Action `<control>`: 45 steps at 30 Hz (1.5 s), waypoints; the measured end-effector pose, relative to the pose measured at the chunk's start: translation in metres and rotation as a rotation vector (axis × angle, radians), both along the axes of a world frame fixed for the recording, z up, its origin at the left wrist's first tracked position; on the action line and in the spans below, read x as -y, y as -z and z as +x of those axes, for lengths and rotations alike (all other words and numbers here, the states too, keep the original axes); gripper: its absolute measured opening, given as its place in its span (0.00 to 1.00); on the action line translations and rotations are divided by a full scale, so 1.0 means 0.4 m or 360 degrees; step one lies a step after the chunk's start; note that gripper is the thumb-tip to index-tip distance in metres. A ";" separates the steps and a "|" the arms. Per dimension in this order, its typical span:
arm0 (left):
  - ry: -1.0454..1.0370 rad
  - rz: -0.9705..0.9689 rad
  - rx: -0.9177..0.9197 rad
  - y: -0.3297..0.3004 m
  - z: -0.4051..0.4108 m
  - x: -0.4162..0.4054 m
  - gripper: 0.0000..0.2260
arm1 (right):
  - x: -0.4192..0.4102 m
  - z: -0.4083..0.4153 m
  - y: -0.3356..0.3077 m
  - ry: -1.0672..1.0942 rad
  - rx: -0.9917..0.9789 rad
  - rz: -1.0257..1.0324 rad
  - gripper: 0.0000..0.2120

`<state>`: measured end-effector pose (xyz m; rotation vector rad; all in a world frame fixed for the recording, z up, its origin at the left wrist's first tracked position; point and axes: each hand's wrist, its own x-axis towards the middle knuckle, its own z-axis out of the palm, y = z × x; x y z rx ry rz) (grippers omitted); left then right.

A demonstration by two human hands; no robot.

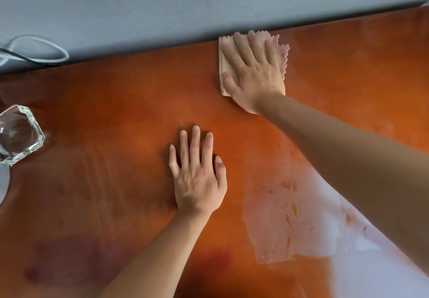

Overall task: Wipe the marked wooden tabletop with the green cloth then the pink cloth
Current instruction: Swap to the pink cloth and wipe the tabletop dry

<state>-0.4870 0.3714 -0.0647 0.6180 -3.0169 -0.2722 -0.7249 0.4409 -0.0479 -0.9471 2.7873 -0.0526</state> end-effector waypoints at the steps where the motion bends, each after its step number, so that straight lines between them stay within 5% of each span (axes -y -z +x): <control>1: 0.0002 -0.0004 -0.0004 -0.001 0.000 -0.001 0.25 | -0.002 0.002 -0.001 -0.0001 -0.0004 -0.0007 0.33; 9: -0.0009 -0.0015 0.0013 -0.009 -0.003 -0.006 0.25 | -0.039 0.054 -0.009 -0.0015 0.0060 -0.0054 0.31; 20: -0.0013 0.0018 0.0008 -0.007 0.000 0.000 0.25 | -0.188 0.448 0.015 -0.0010 0.0123 -0.0237 0.30; 45: -0.0040 0.0172 -0.0043 -0.022 0.008 0.001 0.24 | -0.172 0.455 0.016 -0.0004 0.0101 -0.0067 0.32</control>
